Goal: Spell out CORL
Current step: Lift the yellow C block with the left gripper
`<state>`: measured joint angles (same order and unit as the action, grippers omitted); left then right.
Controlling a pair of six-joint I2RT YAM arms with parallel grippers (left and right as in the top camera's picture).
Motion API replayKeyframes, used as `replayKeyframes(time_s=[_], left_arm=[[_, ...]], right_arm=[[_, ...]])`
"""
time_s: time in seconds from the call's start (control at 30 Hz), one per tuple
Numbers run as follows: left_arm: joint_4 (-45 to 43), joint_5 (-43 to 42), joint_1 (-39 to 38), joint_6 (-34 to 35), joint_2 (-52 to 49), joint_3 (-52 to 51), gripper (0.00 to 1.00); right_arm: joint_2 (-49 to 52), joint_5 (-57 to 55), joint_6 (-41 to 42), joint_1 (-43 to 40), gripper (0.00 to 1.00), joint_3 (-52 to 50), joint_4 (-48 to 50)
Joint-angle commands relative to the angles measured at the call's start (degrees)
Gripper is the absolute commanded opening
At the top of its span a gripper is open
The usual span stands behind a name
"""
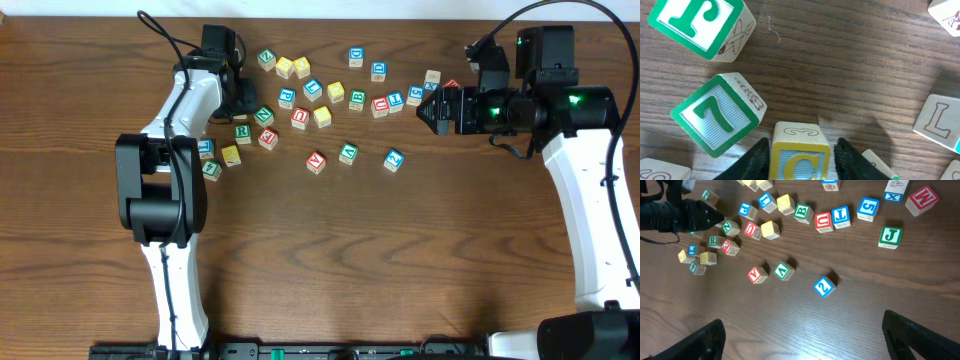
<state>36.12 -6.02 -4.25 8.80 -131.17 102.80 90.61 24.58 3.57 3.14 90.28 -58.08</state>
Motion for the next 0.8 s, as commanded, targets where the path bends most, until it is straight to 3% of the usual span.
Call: replayKeyframes(time_s=[0.0, 0.77], left_arm=[[0.5, 0.5, -0.1, -0.1, -0.3, -0.4, 0.38], [2.0, 0.8, -0.1, -0.1, 5.9, -0.4, 0.31]], right_arm=[[0.0, -0.3, -0.9, 0.3, 0.95, 1.4, 0.0], [0.0, -0.3, -0.9, 0.3, 0.95, 1.4, -0.2]])
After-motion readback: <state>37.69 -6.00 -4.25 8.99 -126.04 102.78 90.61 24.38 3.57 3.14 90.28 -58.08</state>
